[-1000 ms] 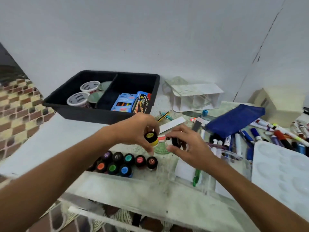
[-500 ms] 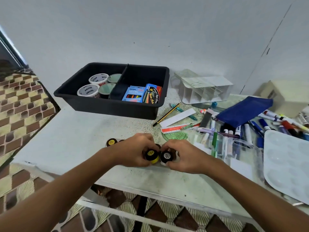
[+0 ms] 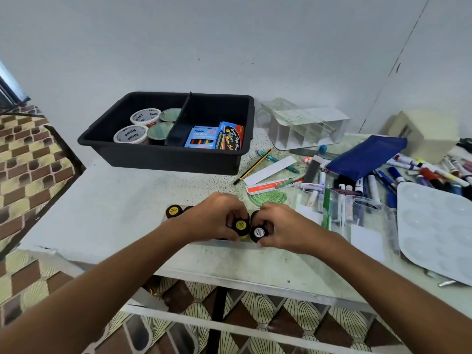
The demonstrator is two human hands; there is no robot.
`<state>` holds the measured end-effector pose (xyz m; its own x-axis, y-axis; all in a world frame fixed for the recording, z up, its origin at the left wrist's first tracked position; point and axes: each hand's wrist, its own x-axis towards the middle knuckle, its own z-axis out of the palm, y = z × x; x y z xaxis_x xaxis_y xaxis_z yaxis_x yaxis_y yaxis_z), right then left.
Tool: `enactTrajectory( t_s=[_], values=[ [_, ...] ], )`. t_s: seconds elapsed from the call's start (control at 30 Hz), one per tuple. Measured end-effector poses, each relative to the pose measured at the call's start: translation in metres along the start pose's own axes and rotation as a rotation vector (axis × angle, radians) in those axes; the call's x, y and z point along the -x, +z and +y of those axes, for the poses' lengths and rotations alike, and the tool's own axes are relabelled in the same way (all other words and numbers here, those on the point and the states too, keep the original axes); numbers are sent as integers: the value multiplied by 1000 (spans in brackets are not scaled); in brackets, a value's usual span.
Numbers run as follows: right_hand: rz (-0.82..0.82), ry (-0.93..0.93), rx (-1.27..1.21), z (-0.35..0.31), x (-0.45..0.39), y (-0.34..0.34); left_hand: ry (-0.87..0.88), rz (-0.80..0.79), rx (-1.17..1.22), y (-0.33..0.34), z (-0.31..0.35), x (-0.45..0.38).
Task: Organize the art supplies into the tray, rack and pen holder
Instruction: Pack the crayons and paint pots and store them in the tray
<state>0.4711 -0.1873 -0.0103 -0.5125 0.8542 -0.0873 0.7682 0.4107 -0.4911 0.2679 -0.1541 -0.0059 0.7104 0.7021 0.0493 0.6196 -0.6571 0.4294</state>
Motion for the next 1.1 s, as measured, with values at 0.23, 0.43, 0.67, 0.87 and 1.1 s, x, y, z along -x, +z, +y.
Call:
enactTrajectory(
  t_s=[0.23,0.43,0.67,0.87,1.1],
  values=[
    [12,38,55,-3,0,2,59,28,-2,7,-8,2],
    [8,53,111,-5,3,3,171,102,-34,18,-17,17],
    [98,-35,152,-14,1,9,189,283,-127,25,-31,33],
    [84,-174,330,-16,-9,36,0,203,-337,26,-47,58],
    [7,-127,536,-10,-18,60,-99,83,-473,36,-59,70]
  ],
)
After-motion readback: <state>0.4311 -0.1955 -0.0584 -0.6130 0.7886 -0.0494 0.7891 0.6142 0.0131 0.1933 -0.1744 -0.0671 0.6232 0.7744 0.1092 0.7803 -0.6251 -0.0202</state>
